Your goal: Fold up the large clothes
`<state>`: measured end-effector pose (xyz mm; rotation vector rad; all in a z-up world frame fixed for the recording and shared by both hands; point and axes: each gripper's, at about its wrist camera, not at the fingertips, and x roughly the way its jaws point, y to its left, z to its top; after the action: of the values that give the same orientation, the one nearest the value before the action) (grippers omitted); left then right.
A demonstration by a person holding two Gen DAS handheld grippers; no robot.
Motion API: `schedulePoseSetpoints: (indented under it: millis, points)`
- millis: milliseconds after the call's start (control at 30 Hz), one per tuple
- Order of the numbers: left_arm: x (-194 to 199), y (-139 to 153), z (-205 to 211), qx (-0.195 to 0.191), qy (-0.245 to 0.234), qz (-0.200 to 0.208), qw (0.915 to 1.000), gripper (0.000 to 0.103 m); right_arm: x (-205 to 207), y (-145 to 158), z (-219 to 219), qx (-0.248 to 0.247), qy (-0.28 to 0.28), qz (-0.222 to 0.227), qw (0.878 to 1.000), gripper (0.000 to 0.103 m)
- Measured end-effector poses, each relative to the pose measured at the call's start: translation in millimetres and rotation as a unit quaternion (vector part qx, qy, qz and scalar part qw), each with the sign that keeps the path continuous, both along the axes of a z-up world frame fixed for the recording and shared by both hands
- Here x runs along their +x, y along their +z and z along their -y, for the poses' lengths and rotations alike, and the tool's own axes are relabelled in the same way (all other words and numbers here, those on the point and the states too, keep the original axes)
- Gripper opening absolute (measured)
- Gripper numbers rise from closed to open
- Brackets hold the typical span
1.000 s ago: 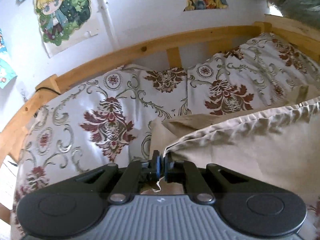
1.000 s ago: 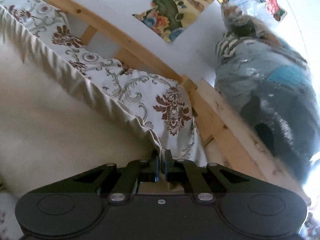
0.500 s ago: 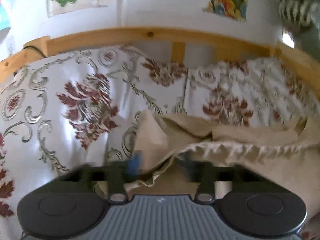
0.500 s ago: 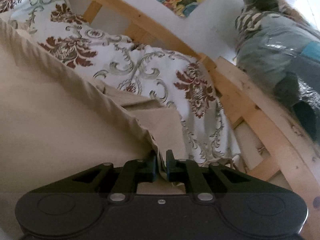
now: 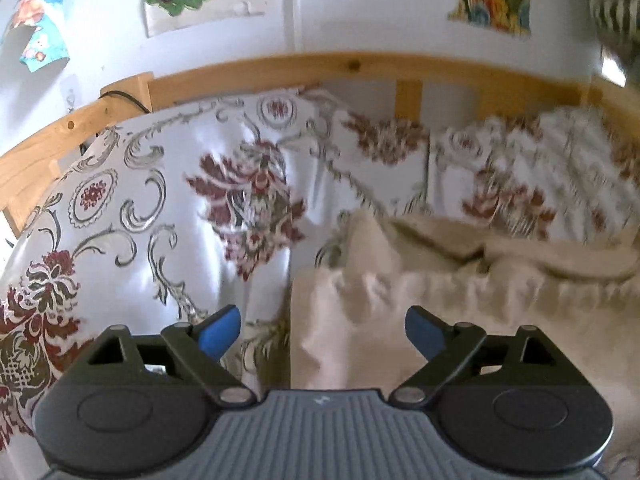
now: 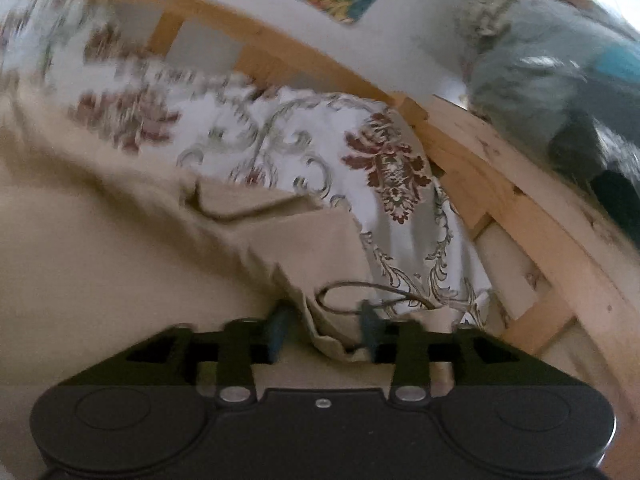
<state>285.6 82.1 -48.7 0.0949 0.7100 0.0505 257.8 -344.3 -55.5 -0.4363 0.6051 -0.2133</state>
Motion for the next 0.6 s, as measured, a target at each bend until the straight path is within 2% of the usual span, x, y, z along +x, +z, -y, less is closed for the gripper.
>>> schedulePoseSetpoints:
  millis: [67,100,233,367,467,533,600]
  points:
    - [2,-10,5,0.016,0.003,-0.012,0.9998,0.092,-9,16,6,0.041,-0.005,0.015,0.999,0.086]
    - [1,-13,7,0.02,0.004,-0.015,0.9997,0.092,-15,23,9,0.052,-0.01,0.026,0.998,0.089]
    - [-1,-18,13,0.031,0.012,-0.015,0.9993,0.093,-27,39,31,0.058,-0.046,0.058,0.996,0.094]
    - [-12,-11,23,0.024,0.003,0.017,0.9996,0.093,-16,28,60,0.079,-0.12,0.033,0.989,0.094]
    - [-19,-8,38,0.008,-0.032,0.052,0.9981,0.098,-4,12,70,0.055,-0.149,0.017,0.987,0.094]
    - [-18,-15,53,0.033,-0.047,0.07,0.9959,0.099,2,3,76,0.053,-0.161,0.012,0.985,0.097]
    - [-7,-29,66,0.069,-0.041,0.06,0.9949,0.097,5,-6,81,0.061,-0.173,0.007,0.983,0.102]
